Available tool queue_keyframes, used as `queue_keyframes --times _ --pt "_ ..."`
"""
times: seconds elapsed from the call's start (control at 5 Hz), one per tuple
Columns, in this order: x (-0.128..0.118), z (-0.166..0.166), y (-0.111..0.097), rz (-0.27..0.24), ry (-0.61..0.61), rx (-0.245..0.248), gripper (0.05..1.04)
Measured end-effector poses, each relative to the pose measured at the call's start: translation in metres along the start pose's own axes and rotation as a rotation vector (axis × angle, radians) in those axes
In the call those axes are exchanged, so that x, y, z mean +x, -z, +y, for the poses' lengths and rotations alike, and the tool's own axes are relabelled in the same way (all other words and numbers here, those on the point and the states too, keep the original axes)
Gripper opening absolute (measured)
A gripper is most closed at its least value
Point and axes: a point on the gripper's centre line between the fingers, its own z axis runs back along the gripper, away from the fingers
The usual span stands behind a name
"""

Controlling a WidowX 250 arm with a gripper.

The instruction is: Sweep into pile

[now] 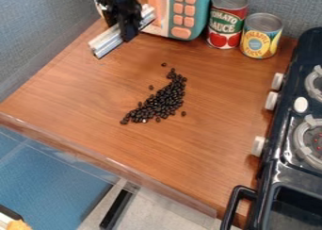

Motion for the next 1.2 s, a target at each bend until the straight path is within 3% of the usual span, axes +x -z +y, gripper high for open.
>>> queue_keyframes --times 0.2,0.6,1.0,1.2 --pt "0.003 0.018 0.016 0.091 0.008 0.025 0.409" --pt "-0.005 0.036 0.056 0.299 0.113 -0.005 0.409" --pt "-0.003 0.03 0.062 0.276 0.312 -0.071 0.409" --pt "-0.001 0.023 0.064 0.25 0.341 -0.114 0.409"
